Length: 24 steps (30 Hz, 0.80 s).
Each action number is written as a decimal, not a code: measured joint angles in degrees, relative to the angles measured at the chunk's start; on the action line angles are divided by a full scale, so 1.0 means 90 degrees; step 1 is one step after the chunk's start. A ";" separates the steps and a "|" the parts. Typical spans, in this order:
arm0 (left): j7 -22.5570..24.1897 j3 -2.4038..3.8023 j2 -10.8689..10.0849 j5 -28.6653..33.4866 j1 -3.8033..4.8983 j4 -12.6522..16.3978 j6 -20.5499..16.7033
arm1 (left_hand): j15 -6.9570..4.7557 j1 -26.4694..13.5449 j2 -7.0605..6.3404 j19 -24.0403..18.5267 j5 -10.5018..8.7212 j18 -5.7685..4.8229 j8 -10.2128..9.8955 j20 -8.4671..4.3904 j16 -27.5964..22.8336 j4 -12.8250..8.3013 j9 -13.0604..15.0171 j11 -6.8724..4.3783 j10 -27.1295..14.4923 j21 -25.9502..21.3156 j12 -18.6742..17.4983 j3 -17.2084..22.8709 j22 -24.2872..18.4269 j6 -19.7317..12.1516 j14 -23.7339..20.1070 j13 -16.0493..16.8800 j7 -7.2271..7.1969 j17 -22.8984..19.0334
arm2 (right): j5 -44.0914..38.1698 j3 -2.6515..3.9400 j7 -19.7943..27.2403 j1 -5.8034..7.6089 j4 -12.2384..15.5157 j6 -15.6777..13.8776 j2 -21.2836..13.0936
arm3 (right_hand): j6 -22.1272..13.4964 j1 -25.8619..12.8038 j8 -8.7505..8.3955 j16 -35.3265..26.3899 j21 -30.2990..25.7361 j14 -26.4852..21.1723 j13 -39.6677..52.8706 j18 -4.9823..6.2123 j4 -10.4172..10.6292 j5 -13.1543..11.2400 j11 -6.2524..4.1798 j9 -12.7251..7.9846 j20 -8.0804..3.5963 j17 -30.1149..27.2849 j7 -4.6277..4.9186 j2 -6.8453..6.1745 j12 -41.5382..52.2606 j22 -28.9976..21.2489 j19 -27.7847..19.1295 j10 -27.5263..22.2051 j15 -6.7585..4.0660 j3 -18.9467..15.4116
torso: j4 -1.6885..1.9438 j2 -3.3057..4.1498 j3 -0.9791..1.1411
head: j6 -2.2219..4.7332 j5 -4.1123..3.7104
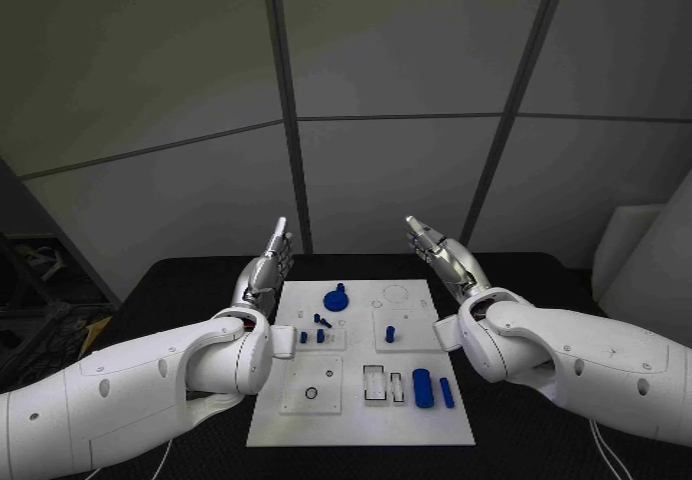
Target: Assemble the parts on the task board
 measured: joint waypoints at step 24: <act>0.0089 0.0003 -0.0001 0.0015 0.0001 0.0003 -0.0274 | -0.0009 -0.1737 0.0003 -0.0717 -0.0024 0.0000 0.0003 -0.0145 0.0000 0.0000 0.0000 -0.0008 -0.1303 0.0000 0.0000 -0.0034 -0.0150 -0.1319 -0.1049 -0.0001 -0.0022 0.0002 | 0.2380 -0.0081 0.0870 -0.0134 0.0188 -0.0651 -0.0110 | -0.1412 -0.1861 0.0000 0.0000 0.0000 -0.1407 0.0002 -0.0097 -0.0061 -0.0055 -0.0031 0.0001 -0.0132 0.0002 -0.0051 0.0048 0.0000 -0.0029 -0.1295 -0.1395 -0.0029 -0.0026 | 0.0000 -0.0006 -0.0001 | 0.0000 0.0000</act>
